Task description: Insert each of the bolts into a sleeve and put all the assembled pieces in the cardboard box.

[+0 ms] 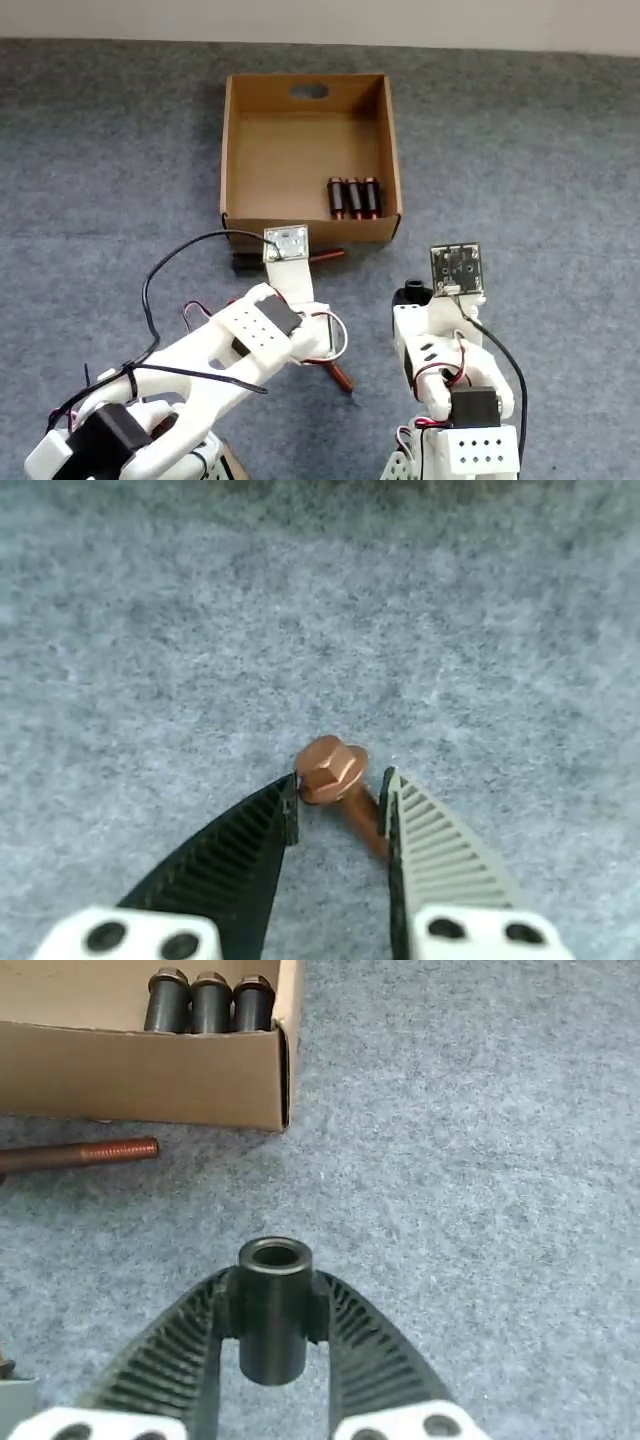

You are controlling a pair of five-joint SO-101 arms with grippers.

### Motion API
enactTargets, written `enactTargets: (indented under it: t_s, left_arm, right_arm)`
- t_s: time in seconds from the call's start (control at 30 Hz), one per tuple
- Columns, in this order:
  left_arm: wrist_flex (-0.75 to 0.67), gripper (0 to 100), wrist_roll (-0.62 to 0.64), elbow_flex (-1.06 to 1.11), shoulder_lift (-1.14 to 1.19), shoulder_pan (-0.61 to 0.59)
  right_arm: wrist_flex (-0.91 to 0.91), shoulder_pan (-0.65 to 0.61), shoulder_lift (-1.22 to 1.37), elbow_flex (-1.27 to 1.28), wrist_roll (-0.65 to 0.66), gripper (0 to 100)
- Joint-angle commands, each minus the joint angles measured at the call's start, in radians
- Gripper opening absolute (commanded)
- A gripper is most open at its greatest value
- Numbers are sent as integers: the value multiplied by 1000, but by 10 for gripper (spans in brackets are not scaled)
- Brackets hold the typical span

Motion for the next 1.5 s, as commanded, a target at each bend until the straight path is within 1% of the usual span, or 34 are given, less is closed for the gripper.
enactTargets:
  t_s: [0.0,0.1,0.5,0.6,0.8,0.9,1.03,1.1,1.17,1.27,1.47]
  left_arm:
    - [-11,152,11,-1,1,13]
    - [-31,147,11,12,1,10]
    - [-25,146,-3,44,1,5]
    - [-25,146,-94,44,-1,-28]
    - [-23,146,-255,44,-1,-185]
    - [-8,146,-324,42,-1,-236]
    - [18,149,-465,39,-8,-295]
    - [21,150,-493,42,-8,-300]
    - [48,149,-468,39,-10,-282]
    - [100,150,-374,-7,-12,-243]
    - [313,150,-166,-189,-12,-136]
  right_arm:
    - [-16,12,-15,-7,-6,6]
    - [-16,12,-15,-7,-6,6]
    - [-16,13,-15,-7,-6,6]
    - [-16,15,-15,-7,-6,6]
    - [-16,15,-15,-7,-6,6]
    - [-16,15,-15,-7,-6,6]
    - [-16,15,-15,-7,-6,6]
    - [-16,15,-15,-5,-6,6]
    - [-16,13,-15,-5,-6,6]
    - [-16,12,-15,-5,-6,6]
    - [-16,12,-15,-5,-6,6]
